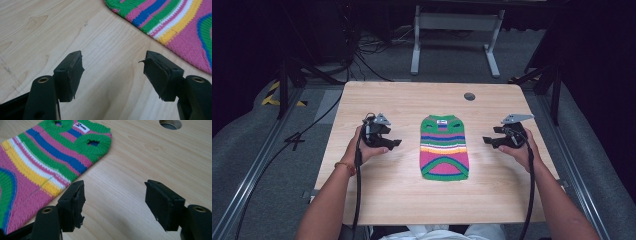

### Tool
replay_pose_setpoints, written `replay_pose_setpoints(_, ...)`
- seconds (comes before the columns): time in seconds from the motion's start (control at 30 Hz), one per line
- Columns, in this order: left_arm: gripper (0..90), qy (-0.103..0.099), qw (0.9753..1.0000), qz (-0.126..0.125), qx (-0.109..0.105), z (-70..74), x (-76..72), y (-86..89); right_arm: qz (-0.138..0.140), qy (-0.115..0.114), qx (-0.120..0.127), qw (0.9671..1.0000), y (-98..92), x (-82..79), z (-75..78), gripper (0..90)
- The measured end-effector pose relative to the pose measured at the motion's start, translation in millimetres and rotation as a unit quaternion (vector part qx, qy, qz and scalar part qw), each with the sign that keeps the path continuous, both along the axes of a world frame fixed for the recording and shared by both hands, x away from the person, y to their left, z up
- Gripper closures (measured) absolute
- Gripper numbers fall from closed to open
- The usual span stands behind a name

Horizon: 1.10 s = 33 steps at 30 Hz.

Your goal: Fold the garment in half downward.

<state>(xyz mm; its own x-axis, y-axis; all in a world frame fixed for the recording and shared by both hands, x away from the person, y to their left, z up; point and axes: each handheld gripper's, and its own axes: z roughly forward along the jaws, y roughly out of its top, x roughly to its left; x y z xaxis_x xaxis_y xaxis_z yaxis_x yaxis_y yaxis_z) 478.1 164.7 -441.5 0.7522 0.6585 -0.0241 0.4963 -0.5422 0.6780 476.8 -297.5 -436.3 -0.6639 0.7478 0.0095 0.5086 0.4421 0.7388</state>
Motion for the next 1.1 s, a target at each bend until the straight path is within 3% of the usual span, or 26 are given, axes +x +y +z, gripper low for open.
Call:
replay_pose_setpoints(0.1, 32.8, 0.001, 1.0000, 0.001, -0.009, -1.2, 11.7, -9.5, 0.004, -0.005, -0.009, 0.9999, 12.0, 13.3, 2.3, 34.7)
replay_pose_setpoints(0.13, 33.4, -0.001, 1.0000, -0.002, 0.002, -1.0, 15.9, -12.6, 0.004, -0.005, -0.009, 0.9999, 14.7, 16.3, 2.6, 35.6)
replay_pose_setpoints(0.2, 33.7, 0.009, 0.9999, -0.002, -0.005, -3.2, 23.1, -20.7, 0.008, -0.003, -0.008, 0.9999, 21.4, 24.3, 3.5, 36.7)
replay_pose_setpoints(0.4, 34.7, 0.005, 1.0000, 0.003, 0.001, -6.5, 47.4, -43.6, 0.013, -0.001, -0.009, 0.9999, 41.1, 48.5, 4.4, 42.7)
replay_pose_setpoints(0.57, 37.0, 0.007, 0.9999, 0.012, 0.006, -9.3, 65.6, -63.6, 0.021, 0.006, -0.013, 0.9997, 56.1, 62.7, -3.4, 50.7)
replay_pose_setpoints(0.63, 41.5, 0.012, 0.9997, 0.017, -0.008, -11.1, 71.4, -70.9, 0.025, 0.005, -0.013, 0.9996, 63.1, 68.6, -6.6, 55.9)
replay_pose_setpoints(0.7, 48.9, 0.010, 0.9997, 0.022, -0.002, -11.6, 74.0, -75.4, 0.025, 0.006, -0.012, 0.9996, 65.4, 70.9, -7.6, 56.4)
replay_pose_setpoints(0.8, 52.8, 0.009, 0.9998, 0.015, -0.004, -12.7, 81.2, -85.1, 0.025, 0.009, -0.015, 0.9995, 74.4, 79.3, -11.2, 59.3)
replay_pose_setpoints(0.9, 54.1, 0.010, 0.9996, 0.022, -0.014, -12.5, 88.9, -93.8, 0.023, 0.011, -0.013, 0.9996, 81.2, 86.2, -14.2, 61.8)
replay_pose_setpoints(1.03, 56.9, 0.003, 0.9995, 0.032, -0.002, -15.5, 98.0, -104.9, 0.012, 0.015, -0.021, 0.9996, 90.0, 95.3, -19.4, 64.1)
replay_pose_setpoints(1.1, 60.2, 0.004, 0.9991, 0.041, -0.008, -18.1, 99.6, -109.5, 0.007, 0.022, -0.016, 0.9996, 92.2, 98.4, -23.5, 64.8)
